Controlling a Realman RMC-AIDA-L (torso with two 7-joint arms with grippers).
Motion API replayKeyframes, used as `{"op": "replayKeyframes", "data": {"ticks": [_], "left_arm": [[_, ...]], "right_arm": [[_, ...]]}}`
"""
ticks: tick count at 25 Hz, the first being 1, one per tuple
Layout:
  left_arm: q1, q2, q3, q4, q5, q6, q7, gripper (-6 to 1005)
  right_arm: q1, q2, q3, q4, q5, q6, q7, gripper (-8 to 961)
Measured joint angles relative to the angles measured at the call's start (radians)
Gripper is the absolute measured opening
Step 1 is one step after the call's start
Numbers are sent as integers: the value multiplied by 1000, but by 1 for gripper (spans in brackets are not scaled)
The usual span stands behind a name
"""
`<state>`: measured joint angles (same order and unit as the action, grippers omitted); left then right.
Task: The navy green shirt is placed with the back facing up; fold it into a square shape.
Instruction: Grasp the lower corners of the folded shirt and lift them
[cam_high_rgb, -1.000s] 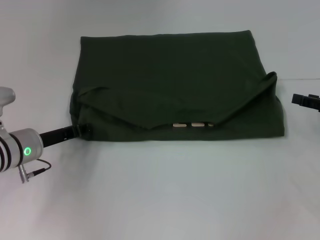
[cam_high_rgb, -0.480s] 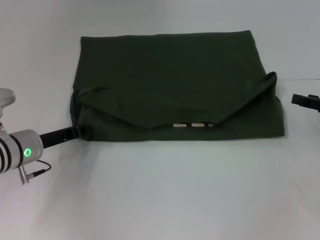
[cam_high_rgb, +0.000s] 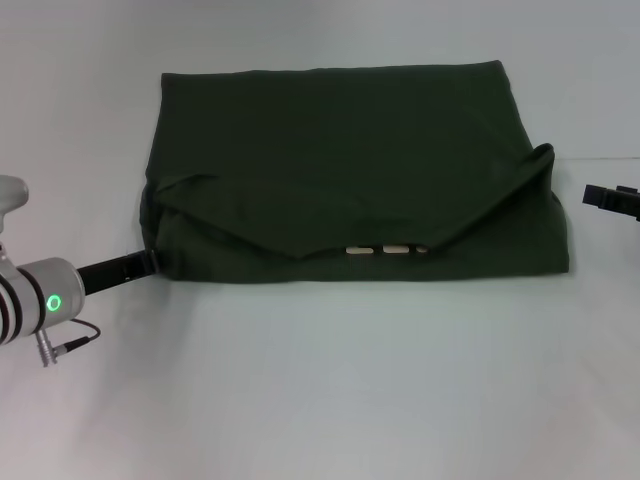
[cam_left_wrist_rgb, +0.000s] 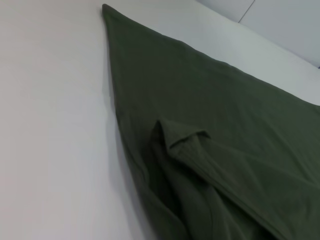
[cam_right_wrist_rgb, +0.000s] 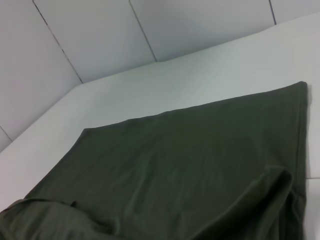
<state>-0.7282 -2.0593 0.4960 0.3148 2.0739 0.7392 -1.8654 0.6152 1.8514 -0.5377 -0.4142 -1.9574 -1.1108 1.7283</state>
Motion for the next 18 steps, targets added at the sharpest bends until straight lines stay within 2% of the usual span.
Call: {"op": "replayKeyframes", "data": {"ticks": [3, 6, 9, 14, 18], "left_arm": [[1, 1, -3, 1, 0, 2, -1, 13], [2, 2, -4, 2, 0, 4, -3, 7], [3, 3, -4, 2, 0, 6, -8, 2], [4, 3, -1, 4, 0, 7, -13, 2], [4, 3, 2, 4, 0, 15, -13, 3]], "right_arm": [[0, -4, -4, 0, 0, -3, 20, 676], [1, -21, -33, -5, -1, -17, 98, 676], [4, -45, -89, -38, -36, -44, 262, 676], [41, -74, -145, -90, -206, -88, 522, 675], [76, -77, -146, -95, -331, -95, 581, 671]]}}
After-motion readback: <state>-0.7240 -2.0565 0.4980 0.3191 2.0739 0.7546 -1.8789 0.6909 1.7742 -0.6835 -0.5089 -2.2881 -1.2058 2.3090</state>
